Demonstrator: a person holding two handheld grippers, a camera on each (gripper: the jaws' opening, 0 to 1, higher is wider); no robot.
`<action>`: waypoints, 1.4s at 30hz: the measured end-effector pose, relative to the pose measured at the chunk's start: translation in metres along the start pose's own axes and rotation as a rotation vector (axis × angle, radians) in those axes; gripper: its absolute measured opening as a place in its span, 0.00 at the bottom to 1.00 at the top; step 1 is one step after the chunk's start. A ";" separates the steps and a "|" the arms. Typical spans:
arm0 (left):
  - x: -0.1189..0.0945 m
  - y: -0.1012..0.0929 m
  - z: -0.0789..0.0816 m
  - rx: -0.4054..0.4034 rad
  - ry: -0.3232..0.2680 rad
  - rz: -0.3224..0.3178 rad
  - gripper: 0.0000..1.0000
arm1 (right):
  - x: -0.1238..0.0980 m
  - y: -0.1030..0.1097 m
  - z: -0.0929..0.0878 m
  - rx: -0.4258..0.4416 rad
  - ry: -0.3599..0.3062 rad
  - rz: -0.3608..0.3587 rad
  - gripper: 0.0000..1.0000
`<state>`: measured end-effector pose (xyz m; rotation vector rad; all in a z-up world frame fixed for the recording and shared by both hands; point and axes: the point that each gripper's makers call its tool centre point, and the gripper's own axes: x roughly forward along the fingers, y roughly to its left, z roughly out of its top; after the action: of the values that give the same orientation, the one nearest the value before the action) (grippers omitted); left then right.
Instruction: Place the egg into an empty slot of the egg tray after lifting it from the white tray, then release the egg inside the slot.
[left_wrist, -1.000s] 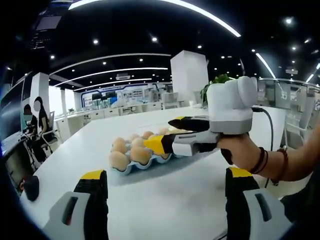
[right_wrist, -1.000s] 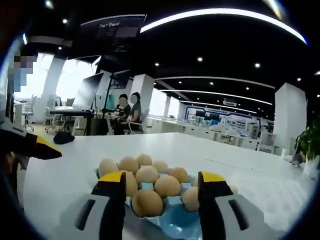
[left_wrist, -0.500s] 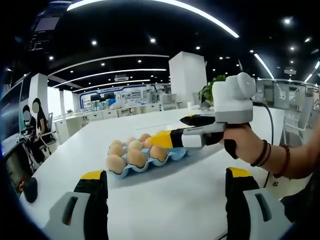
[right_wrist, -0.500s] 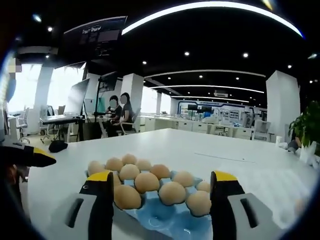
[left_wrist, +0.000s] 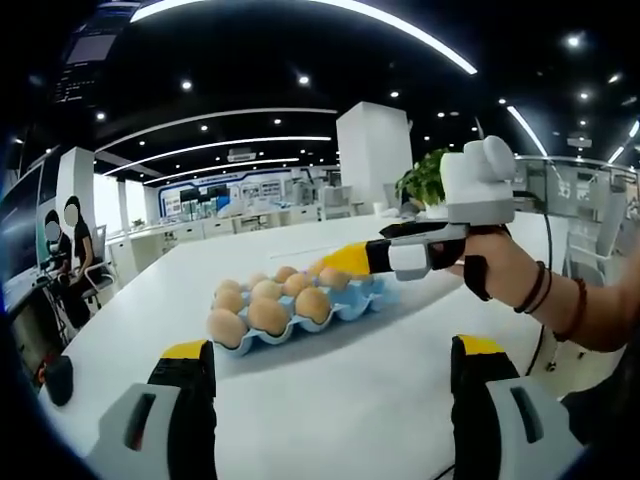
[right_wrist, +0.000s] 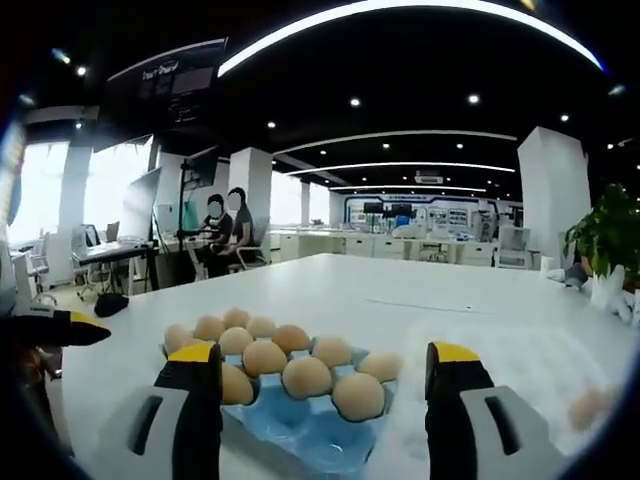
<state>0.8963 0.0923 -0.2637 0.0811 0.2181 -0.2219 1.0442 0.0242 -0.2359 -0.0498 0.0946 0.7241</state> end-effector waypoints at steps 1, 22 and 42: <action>0.000 -0.001 0.000 0.001 0.002 0.000 1.00 | -0.002 -0.004 0.000 -0.001 0.001 -0.007 0.87; 0.002 -0.014 -0.003 0.006 0.010 -0.016 1.00 | -0.030 -0.057 -0.017 0.014 0.051 -0.120 0.85; 0.002 -0.023 -0.001 0.016 0.012 -0.027 1.00 | -0.058 -0.109 -0.025 0.023 0.075 -0.244 0.84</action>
<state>0.8929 0.0700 -0.2665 0.0950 0.2292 -0.2505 1.0713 -0.0978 -0.2537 -0.0655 0.1651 0.4777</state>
